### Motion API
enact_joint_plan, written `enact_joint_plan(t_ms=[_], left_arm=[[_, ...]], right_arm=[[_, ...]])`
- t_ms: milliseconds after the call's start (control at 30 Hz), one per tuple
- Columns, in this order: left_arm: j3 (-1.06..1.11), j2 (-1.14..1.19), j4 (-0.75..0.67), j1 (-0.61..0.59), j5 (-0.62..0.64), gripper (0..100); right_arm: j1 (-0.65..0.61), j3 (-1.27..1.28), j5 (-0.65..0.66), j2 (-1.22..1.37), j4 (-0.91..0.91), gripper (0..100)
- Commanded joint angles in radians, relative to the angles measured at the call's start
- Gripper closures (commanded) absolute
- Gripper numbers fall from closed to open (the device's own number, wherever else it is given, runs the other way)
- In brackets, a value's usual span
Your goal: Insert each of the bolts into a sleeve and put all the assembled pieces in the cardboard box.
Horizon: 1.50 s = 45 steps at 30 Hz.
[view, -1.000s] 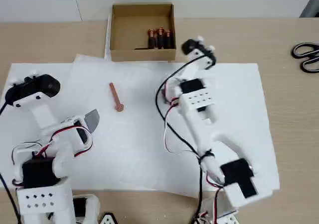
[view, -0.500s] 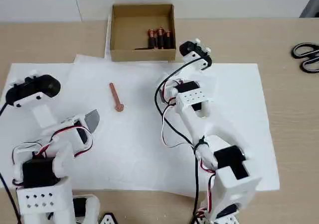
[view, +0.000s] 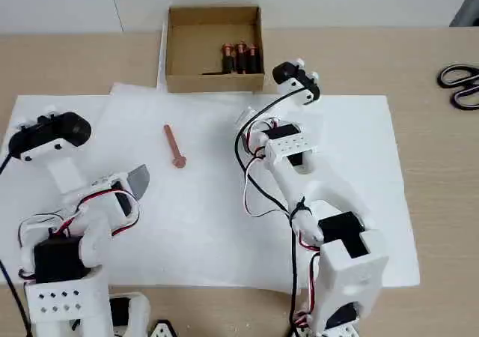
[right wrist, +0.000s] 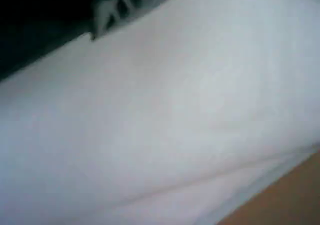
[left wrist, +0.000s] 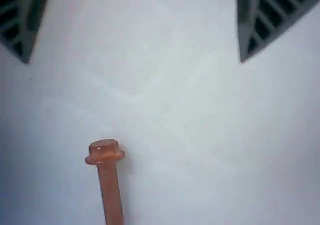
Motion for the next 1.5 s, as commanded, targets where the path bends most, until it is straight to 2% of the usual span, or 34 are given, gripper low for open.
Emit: enact_joint_plan(t_ms=[0, 33, 367, 500, 900, 1067, 1133, 1300, 1467], left_arm=[[-0.002, -0.006, -0.026, -0.002, -0.005, 75], [-0.002, -0.006, -0.026, -0.002, -0.005, 75], [-0.002, -0.006, -0.026, -0.002, -0.005, 75], [-0.002, -0.006, -0.026, -0.002, -0.005, 75], [-0.002, -0.006, -0.026, 0.0, -0.005, 75], [-0.002, -0.006, -0.025, 0.0, -0.005, 75], [-0.002, -0.006, -0.021, 0.0, -0.005, 75], [-0.002, -0.006, -0.021, 0.0, -0.005, 75], [-0.002, -0.006, -0.023, 0.002, -0.005, 75]], right_arm=[[0.015, -0.029, 0.005, 0.007, -0.024, 97.1], [0.016, -0.029, 0.005, 0.005, -0.022, 99.8], [0.054, -0.028, 0.006, -0.024, 0.051, 99.5], [0.068, -0.026, 0.011, -0.145, 0.196, 99.5], [0.056, -0.025, 0.272, -0.51, 0.552, 99.5], [0.074, -0.025, 0.427, -0.521, 0.581, 98.8], [0.096, -0.025, 0.479, -0.521, 0.584, 95.3], [0.122, -0.029, 0.445, -0.47, 0.575, 81.7], [0.105, -0.064, 0.381, -0.36, 0.575, 80.9]])
